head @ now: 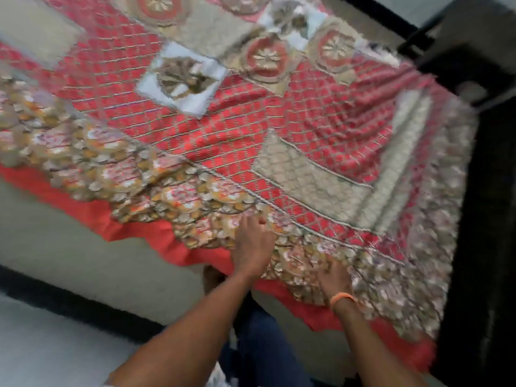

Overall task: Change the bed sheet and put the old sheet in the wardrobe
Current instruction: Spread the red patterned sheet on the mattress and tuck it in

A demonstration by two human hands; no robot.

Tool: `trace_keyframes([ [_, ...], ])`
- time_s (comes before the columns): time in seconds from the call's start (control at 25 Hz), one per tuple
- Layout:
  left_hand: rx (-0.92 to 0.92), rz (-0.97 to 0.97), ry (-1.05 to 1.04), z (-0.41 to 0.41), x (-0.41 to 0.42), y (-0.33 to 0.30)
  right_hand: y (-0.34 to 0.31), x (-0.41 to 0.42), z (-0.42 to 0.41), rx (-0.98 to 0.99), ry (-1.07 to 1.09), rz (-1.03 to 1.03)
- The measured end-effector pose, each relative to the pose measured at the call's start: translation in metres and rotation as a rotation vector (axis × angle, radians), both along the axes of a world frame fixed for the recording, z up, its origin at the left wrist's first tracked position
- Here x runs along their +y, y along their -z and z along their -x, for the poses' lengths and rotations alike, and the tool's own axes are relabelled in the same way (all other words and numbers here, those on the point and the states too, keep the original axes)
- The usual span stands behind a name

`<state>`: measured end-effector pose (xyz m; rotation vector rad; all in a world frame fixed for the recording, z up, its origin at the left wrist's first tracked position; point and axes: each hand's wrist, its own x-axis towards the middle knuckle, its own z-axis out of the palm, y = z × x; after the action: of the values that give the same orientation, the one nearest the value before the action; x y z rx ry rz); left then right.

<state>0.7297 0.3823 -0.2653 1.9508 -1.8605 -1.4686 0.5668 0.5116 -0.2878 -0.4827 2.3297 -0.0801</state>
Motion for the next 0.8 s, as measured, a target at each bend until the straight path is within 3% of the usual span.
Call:
trace_keyframes([
  [0.12,0.064,0.047,0.515,0.066,0.04,0.016,-0.001,0.073,0.066,0.083,0.312,-0.031],
  [0.32,-0.017,0.177,1.092,0.132,0.111,0.042,0.033,0.155,0.157,0.207,0.319,-0.043],
  [0.44,-0.057,0.28,1.39,0.211,0.159,0.052,0.05,0.208,0.213,0.297,0.512,-0.002],
  [0.64,0.018,0.403,1.83,0.387,0.245,0.061,0.083,0.265,0.249,-0.12,0.682,0.234],
  [0.8,0.057,0.552,2.172,0.458,0.266,0.091,0.099,0.283,0.257,-0.21,0.79,0.478],
])
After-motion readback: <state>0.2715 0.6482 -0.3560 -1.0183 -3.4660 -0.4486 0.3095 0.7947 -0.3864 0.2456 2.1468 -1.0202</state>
